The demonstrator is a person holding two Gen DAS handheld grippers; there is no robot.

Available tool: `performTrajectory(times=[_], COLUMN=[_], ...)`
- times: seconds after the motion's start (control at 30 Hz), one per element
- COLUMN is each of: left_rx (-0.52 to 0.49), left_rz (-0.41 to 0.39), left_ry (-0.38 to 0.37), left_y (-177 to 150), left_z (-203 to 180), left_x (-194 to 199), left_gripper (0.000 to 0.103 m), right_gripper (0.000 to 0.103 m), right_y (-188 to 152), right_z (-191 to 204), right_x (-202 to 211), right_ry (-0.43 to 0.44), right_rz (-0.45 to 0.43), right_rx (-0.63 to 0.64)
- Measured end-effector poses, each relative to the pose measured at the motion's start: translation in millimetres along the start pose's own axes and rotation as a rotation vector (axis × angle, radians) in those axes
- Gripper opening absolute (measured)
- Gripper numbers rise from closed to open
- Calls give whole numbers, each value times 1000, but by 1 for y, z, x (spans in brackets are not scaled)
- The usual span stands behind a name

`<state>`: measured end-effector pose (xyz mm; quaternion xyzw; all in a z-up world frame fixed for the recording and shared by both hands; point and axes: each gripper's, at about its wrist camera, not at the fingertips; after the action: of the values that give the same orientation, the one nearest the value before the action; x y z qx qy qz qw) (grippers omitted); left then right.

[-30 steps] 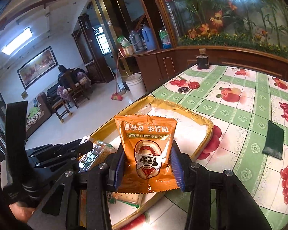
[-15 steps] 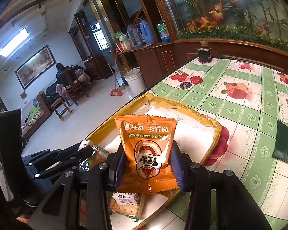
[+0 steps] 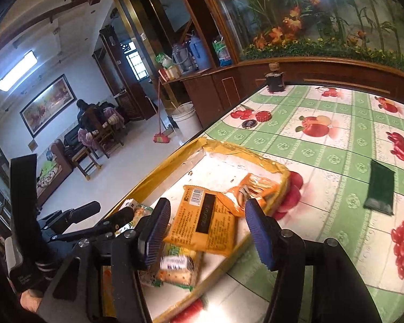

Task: Organize snacks
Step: 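Move both tools back toward the clear plastic bag and silver foil bags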

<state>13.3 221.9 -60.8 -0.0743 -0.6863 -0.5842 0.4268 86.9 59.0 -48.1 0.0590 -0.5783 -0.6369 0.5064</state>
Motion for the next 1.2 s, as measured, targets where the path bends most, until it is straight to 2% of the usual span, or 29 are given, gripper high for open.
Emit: performTrajectory(times=[0.33,0.6,0.77,0.9,1.2], left_rx=[-102,-219,-316,-357,-404], left_rz=[-1,19,31,39,36], left_ry=[-114,-224,-291,-330,-371], left_y=[-11,-32,-49,-55,-59], left_z=[-66,-132,-175,-198,-232], left_x=[20,38,51,59,70], left_gripper=[73,72,72,72,72], right_gripper=[60,60,63,63,65], right_y=[-34,-74,-105,-124,-123], right_z=[-60,-132,-169,-190,-213], right_x=[66,147,192,220,249], right_ry=[-124,-307,-393,-445,-505], right_rz=[-29,-70,-96,-111,-145], right_rx=[-116,-229,-319,-369,-393])
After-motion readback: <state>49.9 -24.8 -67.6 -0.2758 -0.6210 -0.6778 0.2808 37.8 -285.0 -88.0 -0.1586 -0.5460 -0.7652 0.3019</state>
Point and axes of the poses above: each gripper's, at about its wrist camera, not at the fingertips, and x roughly against the way its jaws point, z to its left, y to its top, and after that the axes turned 4 degrees about -z, right-handed
